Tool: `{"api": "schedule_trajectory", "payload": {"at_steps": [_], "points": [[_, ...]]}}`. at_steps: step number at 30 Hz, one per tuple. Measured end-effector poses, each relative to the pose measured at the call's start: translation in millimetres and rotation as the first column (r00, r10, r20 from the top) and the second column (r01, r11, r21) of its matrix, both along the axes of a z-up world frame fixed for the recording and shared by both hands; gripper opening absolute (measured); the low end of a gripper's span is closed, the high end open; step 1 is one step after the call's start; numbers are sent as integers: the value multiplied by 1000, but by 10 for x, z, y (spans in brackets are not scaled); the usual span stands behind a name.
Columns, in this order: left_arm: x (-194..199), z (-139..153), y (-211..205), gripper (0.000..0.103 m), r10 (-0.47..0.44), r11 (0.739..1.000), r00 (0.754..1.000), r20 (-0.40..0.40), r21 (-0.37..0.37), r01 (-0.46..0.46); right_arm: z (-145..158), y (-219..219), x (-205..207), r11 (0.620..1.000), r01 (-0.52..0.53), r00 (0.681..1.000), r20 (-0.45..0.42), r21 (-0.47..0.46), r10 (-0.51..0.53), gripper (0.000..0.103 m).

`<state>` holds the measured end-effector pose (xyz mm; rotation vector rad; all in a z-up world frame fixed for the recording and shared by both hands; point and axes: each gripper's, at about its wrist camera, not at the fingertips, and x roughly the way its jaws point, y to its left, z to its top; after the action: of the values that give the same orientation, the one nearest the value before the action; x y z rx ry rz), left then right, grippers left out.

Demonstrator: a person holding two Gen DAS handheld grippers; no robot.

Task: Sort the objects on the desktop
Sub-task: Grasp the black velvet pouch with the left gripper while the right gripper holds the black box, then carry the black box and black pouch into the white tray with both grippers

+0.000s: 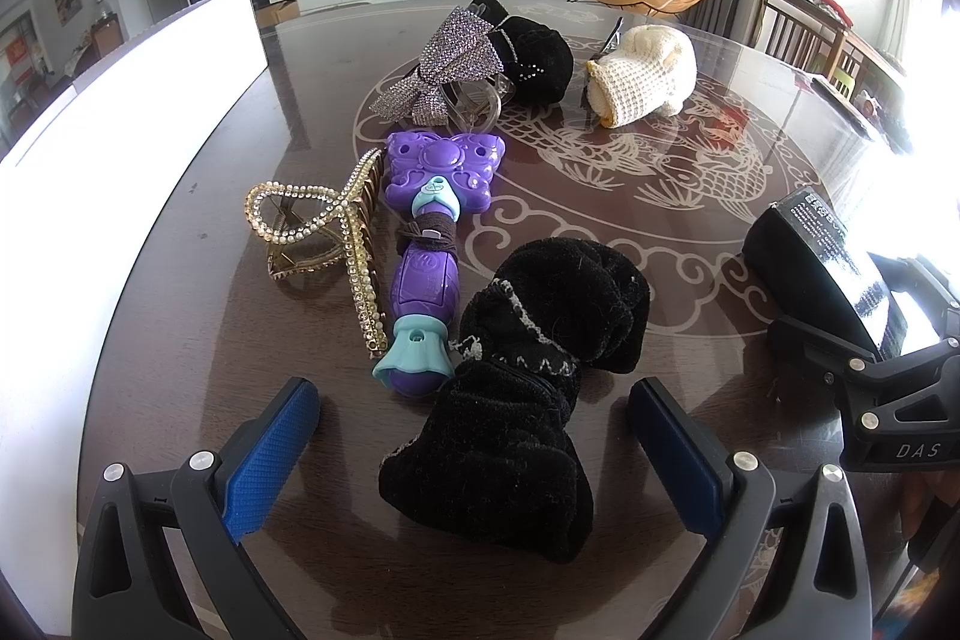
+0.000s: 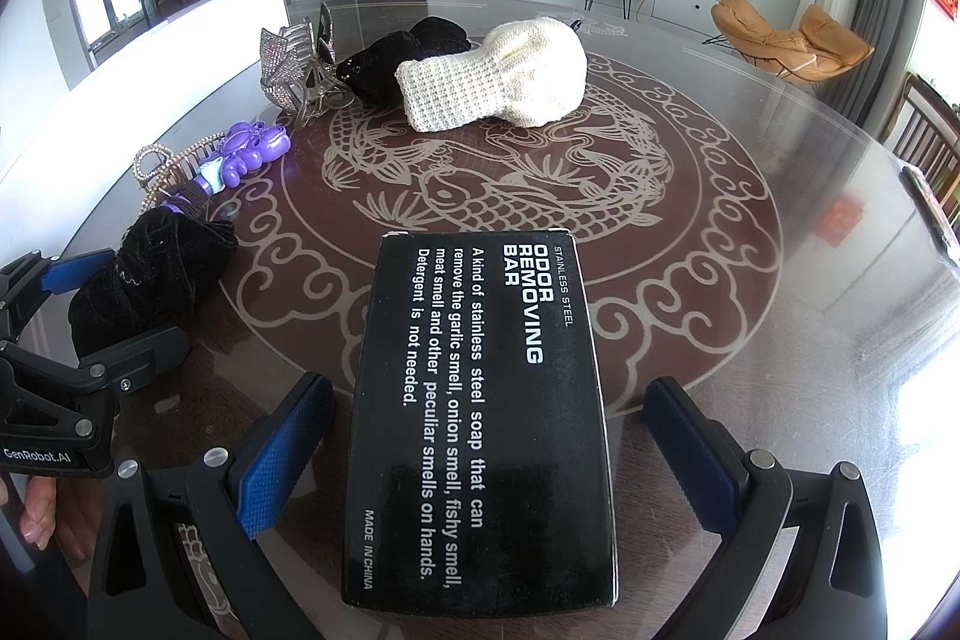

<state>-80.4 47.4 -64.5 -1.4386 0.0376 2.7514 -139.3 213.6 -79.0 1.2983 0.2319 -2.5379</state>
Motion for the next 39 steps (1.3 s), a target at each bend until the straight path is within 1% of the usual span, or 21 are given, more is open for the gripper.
{"api": "schedule_trajectory", "payload": {"at_steps": [13, 17, 18, 19, 20, 21, 24, 25, 26, 27, 28, 29, 31, 34, 35, 36, 37, 39], "points": [[-7, -2, 6, 103, 0, 1000, 1000, 1, -1, 0, 0, -1, 0, 1000, 0, 1000, 0, 0, 0, 103], [-9, 21, -9, 103, -24, 1000, 1000, 12, 1, 24, 0, 0, 0, 1000, 1, 1000, 1, 0, -1, 103], [-5, 33, -5, 94, -35, 999, 999, 5, 3, 35, -2, 5, -9, 1000, 7, 1000, 3, -8, -7, 103], [18, 64, 7, 82, -52, 999, 999, -16, 1, 52, 1, 3, -15, 1000, 8, 1000, 5, -8, -8, 103], [34, 90, 20, 61, -64, 998, 998, -29, -1, 64, 3, -12, -37, 1000, 2, 1000, 19, 2, -2, 103], [51, 107, 21, 51, -76, 997, 996, -37, 10, 76, 14, -17, -70, 1000, -6, 999, 40, 2, 5, 103], [78, 139, 27, 44, -98, 994, 994, -39, 34, 100, 97, 3, -150, 1000, -9, 998, 57, -24, 10, 103], [87, 158, 12, 43, -99, 994, 994, -44, 48, 101, 120, 13, -174, 999, -7, 998, 63, -33, 9, 101], [98, 186, -17, 43, -94, 993, 994, -54, 64, 97, 133, 21, -193, 999, -10, 997, 77, -48, 13, 80], [115, 226, -60, 43, -88, 992, 994, -68, 88, 94, 128, 19, -210, 998, -19, 995, 101, -56, 25, 63], [137, 276, -111, 43, -80, 989, 993, -84, 121, 90, 144, -5, -200, 1000, -21, 995, 94, -18, 22, 60], [167, 332, -166, 42, -69, 984, 992, -105, 155, 85, 160, -21, -192, 1000, -25, 995, 102, 8, 24, 59], [252, 449, -272, 42, -45, 969, 986, -158, 231, 82, 233, -2, -130, 999, -25, 993, 110, -32, 28, 59], [393, 619, -450, 40, -5, 940, 974, -228, 330, 82, 375, -22, 31, 998, -43, 997, 69, -53, 47, 59], [436, 662, -498, 40, 13, 935, 971, -240, 347, 74, 417, -35, 78, 997, -51, 997, 56, -57, 55, 59], [478, 698, -540, 36, 31, 931, 968, -249, 360, 63, 458, -52, 105, 996, -59, 997, 46, -62, 61, 59], [523, 736, -567, 35, 49, 928, 966, -253, 370, 50, 497, -71, 126, 995, -66, 997, 36, -69, 69, 59], [617, 831, -644, 35, 84, 923, 960, -269, 383, 26, 581, -135, 112, 993, -81, 996, 16, -84, 83, 59]]}}
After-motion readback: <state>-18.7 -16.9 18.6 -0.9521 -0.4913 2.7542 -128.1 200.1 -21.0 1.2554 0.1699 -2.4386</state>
